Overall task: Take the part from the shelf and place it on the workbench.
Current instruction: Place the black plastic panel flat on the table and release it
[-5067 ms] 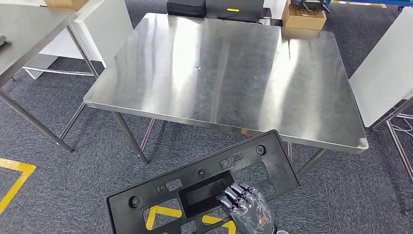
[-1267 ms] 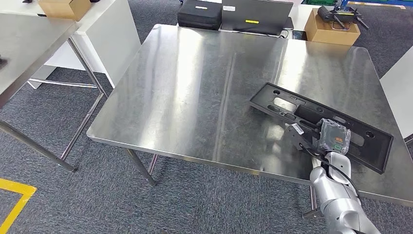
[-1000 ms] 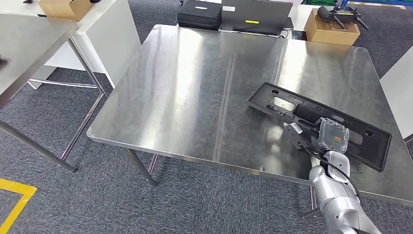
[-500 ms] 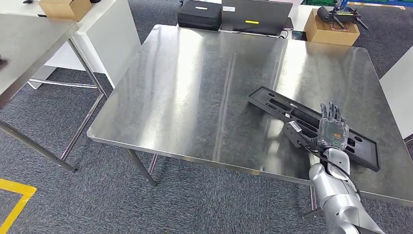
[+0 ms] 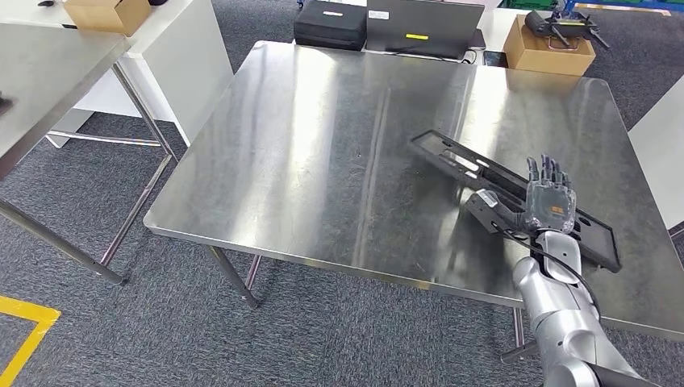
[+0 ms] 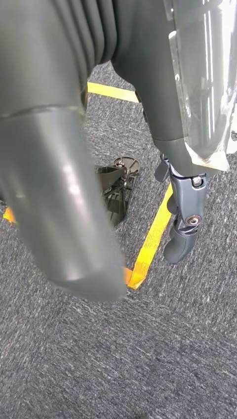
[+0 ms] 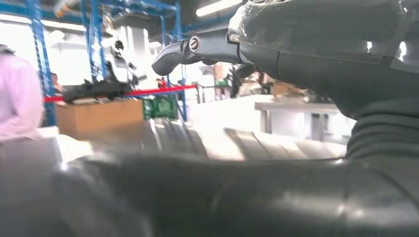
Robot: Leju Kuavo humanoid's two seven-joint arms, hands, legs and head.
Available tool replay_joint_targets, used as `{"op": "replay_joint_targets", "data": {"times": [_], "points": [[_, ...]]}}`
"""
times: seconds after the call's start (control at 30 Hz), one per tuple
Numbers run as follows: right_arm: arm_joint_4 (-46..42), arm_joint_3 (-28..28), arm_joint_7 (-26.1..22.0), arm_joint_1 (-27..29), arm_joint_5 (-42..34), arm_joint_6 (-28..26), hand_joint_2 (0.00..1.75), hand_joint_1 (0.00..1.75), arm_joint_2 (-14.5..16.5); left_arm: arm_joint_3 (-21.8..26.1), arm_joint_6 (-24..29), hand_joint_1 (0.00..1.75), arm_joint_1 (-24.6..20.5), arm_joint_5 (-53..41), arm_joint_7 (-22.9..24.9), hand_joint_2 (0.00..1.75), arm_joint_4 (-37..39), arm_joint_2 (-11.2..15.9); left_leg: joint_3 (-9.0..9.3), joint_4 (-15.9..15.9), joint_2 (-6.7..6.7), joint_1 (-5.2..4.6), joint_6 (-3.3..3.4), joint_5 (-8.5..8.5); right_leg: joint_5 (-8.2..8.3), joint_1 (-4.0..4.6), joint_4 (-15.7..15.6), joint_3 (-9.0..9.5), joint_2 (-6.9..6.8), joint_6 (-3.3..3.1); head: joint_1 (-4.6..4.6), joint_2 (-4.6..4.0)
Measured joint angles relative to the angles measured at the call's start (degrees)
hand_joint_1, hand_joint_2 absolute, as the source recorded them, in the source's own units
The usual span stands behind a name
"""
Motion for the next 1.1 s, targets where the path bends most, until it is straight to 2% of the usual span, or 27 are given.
{"op": "replay_joint_targets", "data": {"times": [0.17,0.43,0.6,0.77,0.9,1.03,1.1], "points": [[-7.19,2.12,-2.35,1.56,-0.43,0.46,0.00,0.00,0.11,0.00,-0.03,0.00,0.01,-0.22,0.48,0.00,0.01,0.03,0.07,0.00,-0.02,0.00,0.00,0.00,0.00,0.01,0.00,0.01,0.00,0.00,0.00,0.01],[-27.05,7.57,-3.18,13.11,-2.31,7.57,0.00,0.00,0.40,0.00,-0.24,0.00,0.27,-0.12,0.89,0.00,0.02,0.32,0.02,-0.02,0.00,0.01,-0.15,-0.12,-0.02,0.01,0.00,0.03,-0.02,0.01,-0.01,0.00],[-31.94,8.96,-3.10,15.71,-2.57,8.58,0.00,0.00,0.40,0.00,-0.34,0.00,0.44,-0.03,0.89,0.00,0.02,0.43,0.06,-0.02,0.00,0.00,-0.16,-0.12,-0.02,0.01,-0.01,0.05,-0.02,0.01,0.00,-0.01],[-33.28,9.47,-3.11,16.25,-2.92,9.34,0.00,0.00,0.39,0.04,-0.26,0.00,0.53,0.47,0.79,0.00,0.02,0.45,0.11,-0.01,0.00,0.00,-0.16,-0.11,-0.01,0.01,-0.01,0.10,-0.02,0.00,0.00,0.01],[-40.08,11.24,-5.09,20.17,-4.53,4.23,0.00,0.00,1.23,0.58,1.01,0.00,0.67,1.81,0.87,0.00,0.02,0.42,0.16,-0.01,-0.08,0.03,-0.16,-0.12,-0.03,0.04,-0.01,0.09,-0.05,0.00,0.01,0.01],[-58.15,15.91,-5.56,31.67,-1.84,-4.86,0.00,0.00,2.84,1.80,3.51,0.00,0.85,3.16,2.39,0.00,0.02,0.21,0.16,-0.04,-0.24,0.16,-0.29,-0.27,-0.26,0.17,-0.01,0.10,-0.12,-0.14,-0.01,0.01],[-66.91,18.80,-5.01,38.34,0.86,-7.71,0.00,0.00,3.07,2.33,4.48,0.00,0.99,3.47,2.98,0.00,0.02,0.01,0.14,-0.06,-0.25,0.21,-0.42,-0.39,-0.37,0.20,-0.01,0.12,-0.14,-0.12,-0.01,0.02]]}}
